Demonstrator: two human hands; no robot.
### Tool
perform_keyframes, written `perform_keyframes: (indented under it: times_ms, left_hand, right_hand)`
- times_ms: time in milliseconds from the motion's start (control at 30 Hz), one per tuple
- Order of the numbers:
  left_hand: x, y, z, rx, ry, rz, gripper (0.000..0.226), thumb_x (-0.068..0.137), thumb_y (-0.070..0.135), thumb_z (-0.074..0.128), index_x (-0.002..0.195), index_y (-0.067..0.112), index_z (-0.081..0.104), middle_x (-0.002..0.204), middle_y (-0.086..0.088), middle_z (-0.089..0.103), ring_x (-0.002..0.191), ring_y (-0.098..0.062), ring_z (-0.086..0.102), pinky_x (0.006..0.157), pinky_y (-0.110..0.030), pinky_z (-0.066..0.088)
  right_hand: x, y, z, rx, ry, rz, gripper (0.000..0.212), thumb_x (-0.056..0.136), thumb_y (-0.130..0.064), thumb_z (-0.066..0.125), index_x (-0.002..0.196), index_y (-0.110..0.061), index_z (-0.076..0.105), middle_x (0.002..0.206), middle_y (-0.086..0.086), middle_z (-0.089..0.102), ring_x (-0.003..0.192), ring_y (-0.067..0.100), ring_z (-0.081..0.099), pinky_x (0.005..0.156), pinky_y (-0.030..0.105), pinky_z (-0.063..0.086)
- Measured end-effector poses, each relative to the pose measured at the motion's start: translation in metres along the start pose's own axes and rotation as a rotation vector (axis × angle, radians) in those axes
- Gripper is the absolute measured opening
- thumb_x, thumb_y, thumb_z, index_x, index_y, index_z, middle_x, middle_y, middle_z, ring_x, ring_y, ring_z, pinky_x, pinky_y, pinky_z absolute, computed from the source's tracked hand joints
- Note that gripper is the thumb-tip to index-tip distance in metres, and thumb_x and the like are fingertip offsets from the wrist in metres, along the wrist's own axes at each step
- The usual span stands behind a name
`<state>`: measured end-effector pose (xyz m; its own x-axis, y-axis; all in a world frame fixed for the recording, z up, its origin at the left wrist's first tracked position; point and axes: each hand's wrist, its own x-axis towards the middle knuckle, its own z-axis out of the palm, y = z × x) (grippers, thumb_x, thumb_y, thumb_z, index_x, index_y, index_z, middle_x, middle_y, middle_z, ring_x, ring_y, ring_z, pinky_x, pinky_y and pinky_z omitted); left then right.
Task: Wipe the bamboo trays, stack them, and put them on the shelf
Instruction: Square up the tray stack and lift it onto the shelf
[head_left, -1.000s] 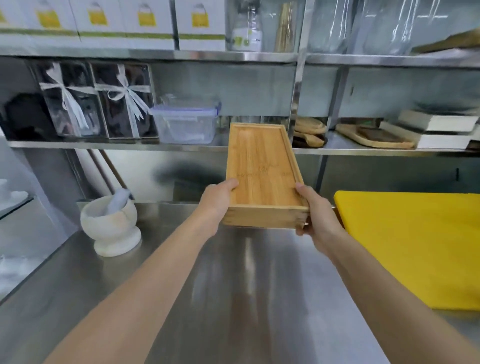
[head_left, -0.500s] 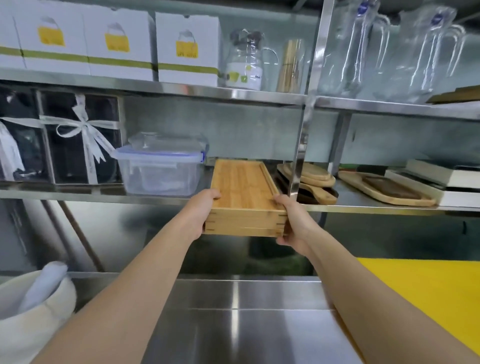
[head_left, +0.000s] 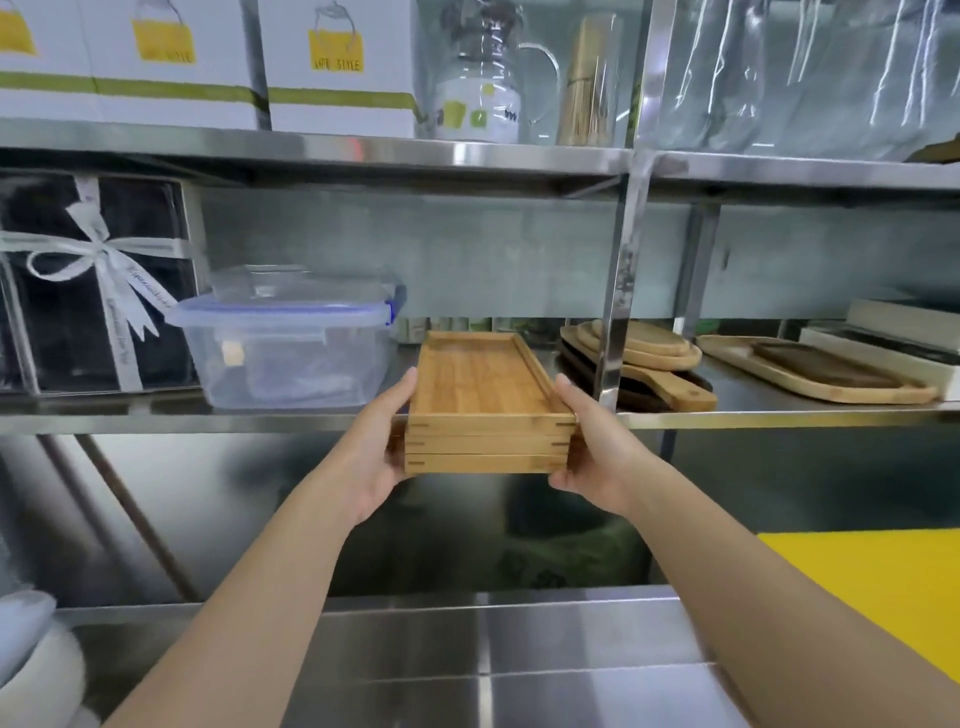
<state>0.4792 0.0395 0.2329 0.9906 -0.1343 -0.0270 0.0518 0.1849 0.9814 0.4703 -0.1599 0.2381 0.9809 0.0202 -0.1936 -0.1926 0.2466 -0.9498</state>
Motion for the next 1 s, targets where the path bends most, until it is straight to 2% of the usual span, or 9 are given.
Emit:
perform_keyframes:
  times_ms: [133, 200, 300, 367, 500, 733, 833, 933, 1000]
  left_hand:
    - [-0.024, -0.026, -0.017, 0.058, -0.108, 0.157, 0.033, 0.081, 0.021, 0.062, 0.114, 0.014, 0.063, 0.113, -0.003, 0.071, 0.112, -0.016, 0.062, 0.105, -0.035, 0.040]
    - [-0.028, -0.036, -0.015, 0.203, -0.007, 0.211, 0.029, 0.079, 0.004, 0.068, 0.103, 0.021, 0.067, 0.101, 0.005, 0.075, 0.103, -0.010, 0.066, 0.104, -0.032, 0.040]
    - [-0.027, -0.040, -0.004, 0.301, 0.216, 0.260, 0.030, 0.081, 0.005, 0.068, 0.106, 0.020, 0.067, 0.090, 0.015, 0.071, 0.090, -0.001, 0.063, 0.098, -0.029, 0.040]
    - [-0.025, -0.041, 0.001, 0.329, 0.283, 0.305, 0.030, 0.082, 0.008, 0.067, 0.111, 0.013, 0.066, 0.087, 0.017, 0.066, 0.083, 0.003, 0.060, 0.092, -0.023, 0.041]
    - [-0.012, -0.042, -0.001, 0.352, 0.344, 0.326, 0.029, 0.082, 0.006, 0.066, 0.111, 0.007, 0.067, 0.084, 0.014, 0.066, 0.076, 0.000, 0.062, 0.062, -0.006, 0.048]
    - [0.030, -0.037, -0.002, 0.344, 0.453, 0.285, 0.026, 0.082, 0.011, 0.068, 0.107, 0.006, 0.069, 0.075, -0.003, 0.066, 0.063, -0.018, 0.054, 0.060, -0.027, 0.050]
    - [0.048, -0.037, -0.002, 0.346, 0.490, 0.258, 0.031, 0.083, 0.017, 0.068, 0.112, 0.007, 0.067, 0.081, -0.006, 0.065, 0.070, -0.025, 0.054, 0.084, -0.047, 0.051]
    - [0.061, -0.042, 0.000, 0.375, 0.510, 0.278, 0.032, 0.085, 0.019, 0.066, 0.114, 0.008, 0.066, 0.075, -0.002, 0.062, 0.069, -0.017, 0.054, 0.080, -0.041, 0.050]
    - [0.067, -0.044, 0.000, 0.424, 0.520, 0.322, 0.029, 0.086, 0.020, 0.065, 0.112, 0.008, 0.068, 0.073, 0.000, 0.062, 0.074, -0.021, 0.057, 0.086, -0.047, 0.052]
  right_hand:
    - [-0.013, 0.026, -0.015, -0.138, -0.184, -0.245, 0.039, 0.083, -0.044, 0.051, 0.114, -0.020, 0.058, 0.107, -0.004, 0.067, 0.101, 0.011, 0.062, 0.085, 0.026, 0.047]
    - [-0.019, 0.038, -0.019, -0.334, -0.137, -0.348, 0.034, 0.084, -0.026, 0.060, 0.117, -0.019, 0.058, 0.106, -0.014, 0.068, 0.095, -0.003, 0.064, 0.081, 0.015, 0.048]
    - [-0.015, 0.045, -0.020, -0.437, 0.024, -0.458, 0.031, 0.085, -0.008, 0.061, 0.114, -0.019, 0.062, 0.096, -0.019, 0.068, 0.084, -0.008, 0.064, 0.076, 0.007, 0.046]
    - [-0.009, 0.044, -0.019, -0.441, 0.081, -0.495, 0.030, 0.086, -0.006, 0.059, 0.114, -0.014, 0.063, 0.093, -0.018, 0.067, 0.085, -0.006, 0.062, 0.075, 0.006, 0.043]
    - [0.007, 0.044, -0.016, -0.433, 0.086, -0.496, 0.031, 0.086, -0.004, 0.058, 0.116, -0.008, 0.062, 0.099, -0.005, 0.069, 0.088, 0.006, 0.066, 0.072, 0.014, 0.054]
    - [0.042, 0.028, -0.009, -0.657, 0.185, -0.511, 0.028, 0.087, -0.012, 0.059, 0.114, -0.009, 0.063, 0.068, 0.010, 0.066, 0.048, 0.013, 0.057, 0.057, 0.022, 0.054]
    - [0.059, 0.022, -0.007, -0.686, 0.230, -0.485, 0.023, 0.087, -0.016, 0.059, 0.107, -0.008, 0.065, 0.065, 0.011, 0.061, 0.043, 0.012, 0.049, 0.046, 0.019, 0.044]
    - [0.073, 0.019, -0.008, -0.666, 0.256, -0.475, 0.019, 0.086, -0.017, 0.060, 0.099, -0.005, 0.067, 0.063, 0.007, 0.057, 0.045, 0.013, 0.046, 0.043, 0.021, 0.041]
    - [0.079, 0.018, -0.010, -0.624, 0.270, -0.468, 0.017, 0.086, -0.016, 0.060, 0.094, -0.003, 0.068, 0.061, 0.004, 0.056, 0.045, 0.012, 0.045, 0.042, 0.020, 0.039]
